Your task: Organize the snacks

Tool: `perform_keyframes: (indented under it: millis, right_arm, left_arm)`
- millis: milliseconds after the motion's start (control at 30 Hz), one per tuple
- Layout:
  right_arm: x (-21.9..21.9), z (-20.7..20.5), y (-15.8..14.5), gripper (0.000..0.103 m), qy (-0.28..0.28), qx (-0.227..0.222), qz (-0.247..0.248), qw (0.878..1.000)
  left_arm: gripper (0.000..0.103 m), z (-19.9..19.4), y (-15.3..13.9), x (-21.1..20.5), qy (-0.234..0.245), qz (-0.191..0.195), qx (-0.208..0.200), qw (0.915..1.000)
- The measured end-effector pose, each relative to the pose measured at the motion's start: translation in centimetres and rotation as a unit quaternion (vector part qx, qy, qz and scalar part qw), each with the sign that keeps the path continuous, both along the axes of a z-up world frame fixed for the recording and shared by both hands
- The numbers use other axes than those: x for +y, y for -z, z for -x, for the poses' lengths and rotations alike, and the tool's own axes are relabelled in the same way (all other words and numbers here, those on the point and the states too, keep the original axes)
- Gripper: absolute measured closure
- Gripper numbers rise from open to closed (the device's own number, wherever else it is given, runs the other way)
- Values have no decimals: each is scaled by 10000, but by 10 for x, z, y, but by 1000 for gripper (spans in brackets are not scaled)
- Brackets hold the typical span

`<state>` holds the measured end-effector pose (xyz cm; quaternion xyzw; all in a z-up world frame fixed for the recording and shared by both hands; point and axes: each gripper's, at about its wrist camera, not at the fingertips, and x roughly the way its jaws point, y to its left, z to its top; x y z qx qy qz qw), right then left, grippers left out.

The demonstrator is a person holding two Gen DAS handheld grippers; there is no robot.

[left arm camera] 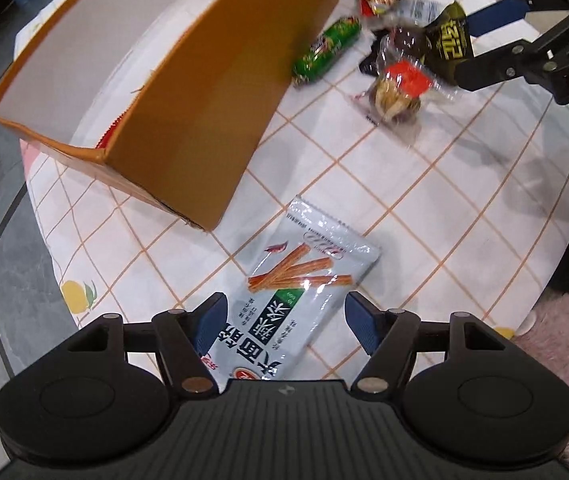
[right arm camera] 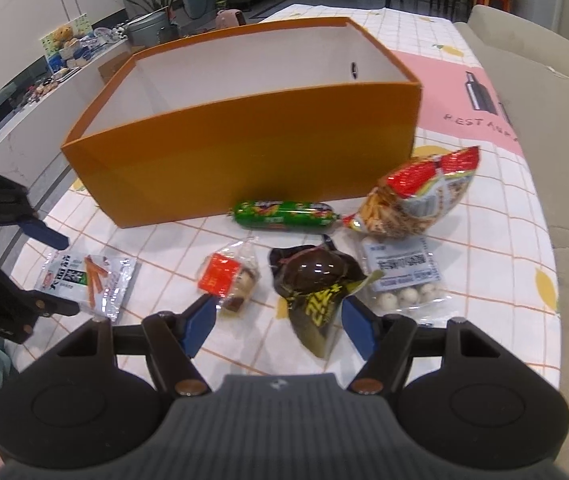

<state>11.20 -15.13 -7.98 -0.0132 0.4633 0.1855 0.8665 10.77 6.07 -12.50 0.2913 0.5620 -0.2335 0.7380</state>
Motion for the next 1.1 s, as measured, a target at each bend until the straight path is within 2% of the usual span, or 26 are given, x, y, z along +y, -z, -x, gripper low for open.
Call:
perform_keyframes:
  millis: [300, 433, 533, 633, 733, 800, 833, 900, 967, 1100]
  right_arm:
    - [15, -6, 7, 35, -99, 148, -49, 9998]
    - [16, -7, 9, 35, -83, 193, -49, 9998]
    - [16, -7, 11, 35, -61, 218, -38, 9997]
    - [16, -7, 11, 35, -60, 198, -52, 9998]
    - [16, -7, 10, 35, -65, 156, -62, 9998]
    - [14, -7, 10, 35, -50, 160, -70, 9998]
    - [14, -6, 10, 35, -45, 162, -78, 9998]
    - [12, -5, 10, 35, -44, 160, -84, 9998]
    - [11, -5, 10, 35, -47, 153, -97, 9998]
    - [11, -6, 10, 35, -75, 165, -233, 9996]
  left_arm:
    - [24, -6, 13, -3, -14, -8, 202, 9998]
    - [33, -12, 11, -1, -316, 64, 256, 9992]
    - [46, -16, 7, -2, -672, 149, 247, 9973]
    - [62, -22, 2, -4, -1331, 394, 331, 9898]
    - [65, -30, -3, 2, -2111, 1005, 524, 9709]
    - [64, -30, -4, 2, -2216, 1356, 590, 9639]
    - [62, -28, -4, 1, -2150, 1365, 538, 9655]
    - [56, -25, -5, -2, -1877, 1212, 373, 9740]
    - [39, -20, -7, -5, -1601, 1046, 215, 9813]
    - [23, -14, -15, -8, -1146, 906, -71, 9892]
